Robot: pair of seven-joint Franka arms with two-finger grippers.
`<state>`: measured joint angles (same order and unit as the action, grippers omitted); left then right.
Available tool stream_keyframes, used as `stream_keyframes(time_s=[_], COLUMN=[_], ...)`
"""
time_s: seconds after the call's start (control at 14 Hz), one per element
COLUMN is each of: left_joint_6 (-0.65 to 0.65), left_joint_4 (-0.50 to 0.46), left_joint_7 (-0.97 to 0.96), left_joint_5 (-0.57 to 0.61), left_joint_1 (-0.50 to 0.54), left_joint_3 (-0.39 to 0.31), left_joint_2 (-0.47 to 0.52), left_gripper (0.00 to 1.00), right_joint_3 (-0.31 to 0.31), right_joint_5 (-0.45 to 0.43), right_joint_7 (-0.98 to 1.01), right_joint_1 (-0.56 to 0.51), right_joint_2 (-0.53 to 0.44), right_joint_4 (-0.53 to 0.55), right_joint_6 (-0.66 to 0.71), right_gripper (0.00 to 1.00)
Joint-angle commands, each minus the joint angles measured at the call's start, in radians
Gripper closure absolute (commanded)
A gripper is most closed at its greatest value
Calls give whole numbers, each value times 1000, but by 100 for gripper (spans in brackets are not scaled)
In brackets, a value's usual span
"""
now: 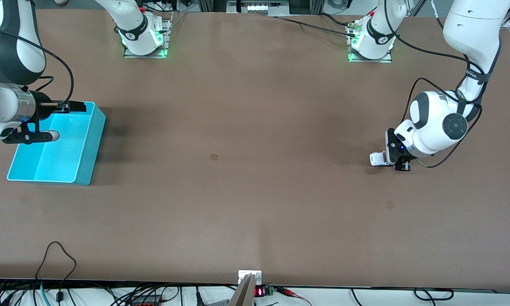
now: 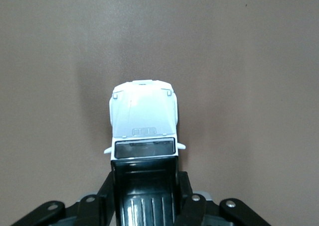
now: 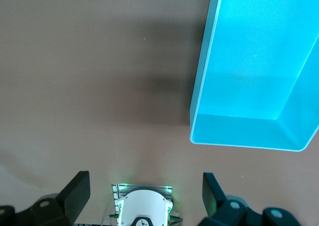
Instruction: Wind and store white jeep toy
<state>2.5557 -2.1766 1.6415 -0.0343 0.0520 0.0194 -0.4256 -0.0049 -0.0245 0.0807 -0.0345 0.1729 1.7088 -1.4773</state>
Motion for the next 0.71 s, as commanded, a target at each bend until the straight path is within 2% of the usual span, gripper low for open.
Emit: stream_keyframes(time_s=[0.0,0.64], left_joint_6=[9,9], left_joint_4=[-6,1], left_joint_7=[12,3], left_joint_5=[56,82], left_joint_1=[8,45], left_joint_3=[5,7], left_joint_2=[-16,-39], left_gripper=[79,86], right_joint_3=[0,0], right_joint_5=[-11,-11], right_joint_7=[2,4], right_joint_1=[5,2], right_joint_2=[0,0], right_joint_4=[-8,-8], right_joint_6=[11,11], right_gripper=[0,0])
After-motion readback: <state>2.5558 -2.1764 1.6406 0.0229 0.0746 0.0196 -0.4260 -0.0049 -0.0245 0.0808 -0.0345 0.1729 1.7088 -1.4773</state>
